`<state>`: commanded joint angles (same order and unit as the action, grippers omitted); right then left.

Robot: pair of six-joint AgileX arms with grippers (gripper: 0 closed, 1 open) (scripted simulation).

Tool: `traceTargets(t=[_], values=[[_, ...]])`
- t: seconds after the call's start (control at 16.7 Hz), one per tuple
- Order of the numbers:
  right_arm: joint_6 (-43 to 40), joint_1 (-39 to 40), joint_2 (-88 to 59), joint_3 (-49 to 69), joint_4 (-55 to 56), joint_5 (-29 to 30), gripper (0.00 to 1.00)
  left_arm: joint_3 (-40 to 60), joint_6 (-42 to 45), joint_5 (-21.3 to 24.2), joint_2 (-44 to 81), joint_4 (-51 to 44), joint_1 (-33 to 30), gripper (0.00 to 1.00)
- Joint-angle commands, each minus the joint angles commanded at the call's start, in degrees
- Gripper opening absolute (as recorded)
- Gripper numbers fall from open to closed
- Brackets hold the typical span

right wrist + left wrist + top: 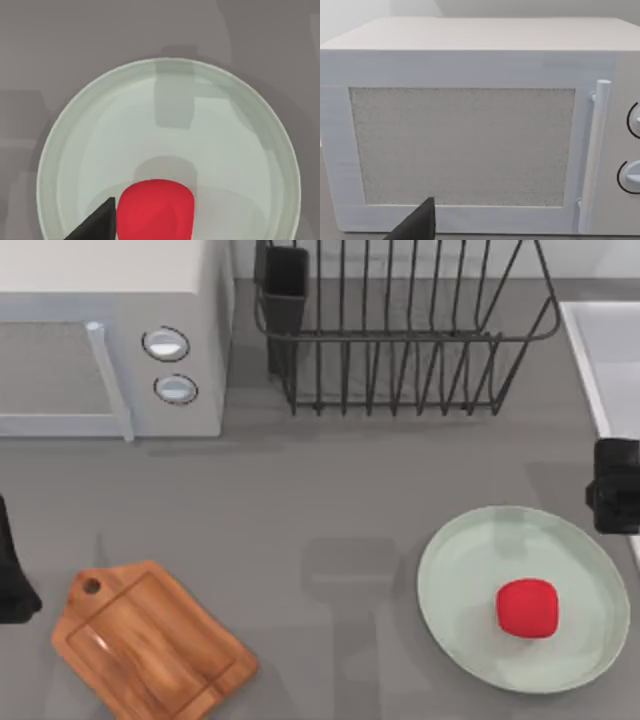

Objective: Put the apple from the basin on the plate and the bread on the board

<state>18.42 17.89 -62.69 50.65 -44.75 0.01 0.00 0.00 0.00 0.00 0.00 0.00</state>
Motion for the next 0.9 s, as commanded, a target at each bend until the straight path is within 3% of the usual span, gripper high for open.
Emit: traceTargets(t=[0.54,0.9], values=[[-13.7,-13.3,49.3,-38.3,33.3,0.0,1.00,0.0,0.0,0.0,0.0,0.0,0.0,1.00],[-18.4,-17.9,62.6,-50.6,44.6,0.0,1.00,0.0,0.0,0.0,0.0,0.0,0.0,1.00]])
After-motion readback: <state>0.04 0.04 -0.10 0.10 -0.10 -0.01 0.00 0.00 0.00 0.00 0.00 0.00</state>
